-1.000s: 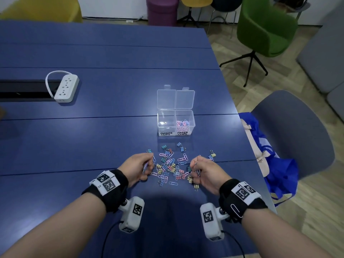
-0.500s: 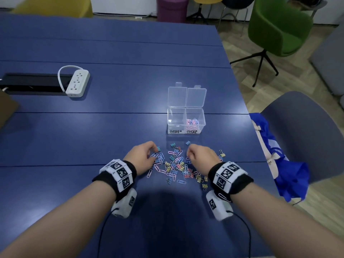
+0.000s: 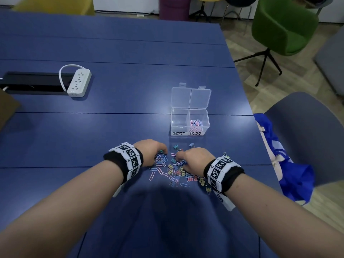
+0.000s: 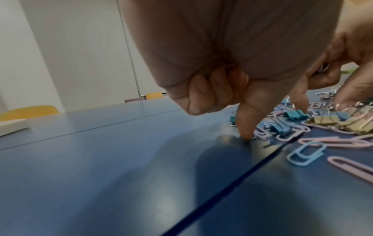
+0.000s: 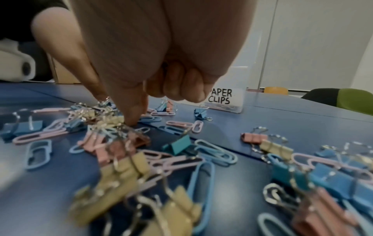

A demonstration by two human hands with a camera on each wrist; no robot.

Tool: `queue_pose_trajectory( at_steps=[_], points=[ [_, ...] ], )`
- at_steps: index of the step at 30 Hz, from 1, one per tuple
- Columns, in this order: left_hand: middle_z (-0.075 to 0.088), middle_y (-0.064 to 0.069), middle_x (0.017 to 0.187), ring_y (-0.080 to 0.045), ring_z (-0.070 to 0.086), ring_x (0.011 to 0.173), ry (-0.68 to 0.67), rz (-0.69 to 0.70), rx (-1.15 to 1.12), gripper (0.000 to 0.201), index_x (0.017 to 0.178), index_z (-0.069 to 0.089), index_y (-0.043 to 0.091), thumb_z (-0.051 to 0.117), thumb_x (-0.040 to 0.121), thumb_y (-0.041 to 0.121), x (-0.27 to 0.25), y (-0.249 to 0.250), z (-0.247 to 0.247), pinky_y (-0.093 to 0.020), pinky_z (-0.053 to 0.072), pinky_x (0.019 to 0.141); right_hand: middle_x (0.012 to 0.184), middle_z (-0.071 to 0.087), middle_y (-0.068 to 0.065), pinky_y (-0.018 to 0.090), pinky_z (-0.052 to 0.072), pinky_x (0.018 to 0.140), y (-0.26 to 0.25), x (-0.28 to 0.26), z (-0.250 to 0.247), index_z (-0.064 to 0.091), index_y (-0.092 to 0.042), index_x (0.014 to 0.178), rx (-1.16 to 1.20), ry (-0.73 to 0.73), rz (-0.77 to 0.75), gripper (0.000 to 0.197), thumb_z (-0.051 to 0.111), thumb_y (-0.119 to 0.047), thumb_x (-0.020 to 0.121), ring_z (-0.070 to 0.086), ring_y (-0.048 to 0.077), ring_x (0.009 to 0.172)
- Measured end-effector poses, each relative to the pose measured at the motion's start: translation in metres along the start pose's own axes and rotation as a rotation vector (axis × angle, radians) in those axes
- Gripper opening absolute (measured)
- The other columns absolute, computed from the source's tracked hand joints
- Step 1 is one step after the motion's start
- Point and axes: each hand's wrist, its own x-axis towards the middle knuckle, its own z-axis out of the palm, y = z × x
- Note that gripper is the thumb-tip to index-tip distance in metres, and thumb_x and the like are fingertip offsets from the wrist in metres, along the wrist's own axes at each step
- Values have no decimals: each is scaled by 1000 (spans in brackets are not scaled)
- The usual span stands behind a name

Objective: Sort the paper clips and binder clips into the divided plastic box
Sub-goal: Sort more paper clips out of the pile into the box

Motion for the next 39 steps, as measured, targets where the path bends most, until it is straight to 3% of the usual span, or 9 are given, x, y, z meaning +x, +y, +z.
queue_pose_trajectory(
  at_steps=[5,9,13,17,23,25,30,35,39],
  points=[
    [65,-1,102,-24,59,94,-2,24,30,36,117,58,30,56,85,13,4,-5,3,-30,45,76,96,67,9,34,40,64,-3,1,7,44,-19,88,-19,-6,-4,5,44,-20,93,59,32,81],
    [56,7,86,-19,51,79,-5,57,82,20,105,56,25,60,86,22,6,-1,8,-27,38,69,102,67,14,35,39,66,-5,-1,12,50,-12,103,-68,-14,59,15,39,-19,95,63,34,91],
    [64,2,94,-25,58,87,-9,82,136,24,108,51,24,60,86,24,4,4,8,-31,43,71,106,66,16,35,37,67,-6,-5,12,48,-6,110,21,-6,143,22,36,-18,96,62,34,94],
    [68,0,105,-26,62,96,-8,131,166,40,124,46,30,57,87,21,3,6,10,-34,49,78,92,55,14,32,36,70,1,-16,10,43,-9,94,398,45,265,13,36,-19,99,49,27,80],
    [57,6,81,-22,50,77,13,158,172,7,94,48,23,53,90,22,4,14,15,-27,34,66,78,51,2,28,37,57,19,-37,11,45,-12,88,768,158,376,10,43,-17,97,45,18,66],
    [50,9,75,-22,47,74,31,154,182,10,85,42,25,49,90,21,3,17,17,-27,33,65,73,50,-1,28,41,59,24,-41,16,49,-15,85,940,205,418,11,47,-17,96,44,15,60],
    [58,-5,85,-24,49,73,24,93,178,10,95,44,17,39,95,27,1,18,25,-32,40,66,66,37,3,19,29,41,28,-49,27,53,-9,88,1691,306,424,21,37,1,97,30,11,51],
    [43,1,67,-19,38,65,78,-2,-465,13,75,41,14,38,87,20,-9,11,26,-30,33,64,66,42,4,20,26,37,32,-60,25,51,-6,81,2086,312,394,24,32,0,93,40,13,49],
    [30,0,45,-12,20,41,-42,-172,-1257,9,55,33,16,33,61,10,-22,14,30,-16,15,44,62,47,3,18,24,35,32,-59,22,49,-10,68,2061,235,449,27,42,-18,94,41,12,49]
  ],
)
